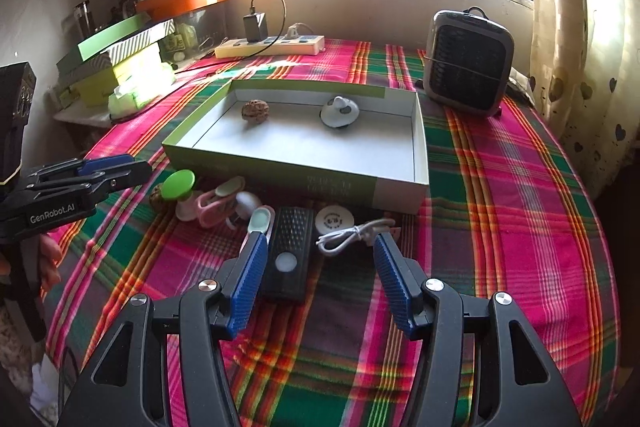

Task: Organize objects
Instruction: 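Withdraw both tools from the box back toward the remaining objects, then move left tool to the second walnut while right tool moves to the black rectangular device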

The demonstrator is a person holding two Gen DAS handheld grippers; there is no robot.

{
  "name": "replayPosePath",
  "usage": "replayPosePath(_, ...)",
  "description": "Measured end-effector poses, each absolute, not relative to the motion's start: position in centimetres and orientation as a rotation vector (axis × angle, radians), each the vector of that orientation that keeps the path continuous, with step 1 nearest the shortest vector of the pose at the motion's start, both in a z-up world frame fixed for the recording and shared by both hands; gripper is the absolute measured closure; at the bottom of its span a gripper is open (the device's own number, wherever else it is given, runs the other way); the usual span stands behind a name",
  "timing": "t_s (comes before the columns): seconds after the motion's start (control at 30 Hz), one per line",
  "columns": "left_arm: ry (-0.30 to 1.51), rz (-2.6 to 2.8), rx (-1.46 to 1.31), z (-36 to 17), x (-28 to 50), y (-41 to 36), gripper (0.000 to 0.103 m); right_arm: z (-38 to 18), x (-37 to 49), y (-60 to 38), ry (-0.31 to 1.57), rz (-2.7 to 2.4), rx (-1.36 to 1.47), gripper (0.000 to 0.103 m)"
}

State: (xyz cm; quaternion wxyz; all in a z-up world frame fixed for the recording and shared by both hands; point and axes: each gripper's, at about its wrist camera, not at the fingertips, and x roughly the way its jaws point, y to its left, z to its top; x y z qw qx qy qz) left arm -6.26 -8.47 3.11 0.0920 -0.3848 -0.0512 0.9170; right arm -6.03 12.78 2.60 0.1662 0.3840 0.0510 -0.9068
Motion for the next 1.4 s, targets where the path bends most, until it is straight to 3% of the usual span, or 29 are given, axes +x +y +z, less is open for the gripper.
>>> replayPosePath(0.4,-0.167,2.7,-1.17,2.0,-5.7,-8.6,0.061,0.7,-5.5,12.4,0.117,-2.495,1.137,0.047)
replayPosePath(0.6,-0.168,2.694,-1.171,1.9,-6.0,-8.6,0.061,0.5,-5.6,12.8,0.143,-2.514,1.148,0.064)
replayPosePath(1.4,-0.082,2.658,-1.229,0.9,-7.6,-7.1,0.06,-0.4,-7.7,11.8,0.219,-2.484,1.193,0.065)
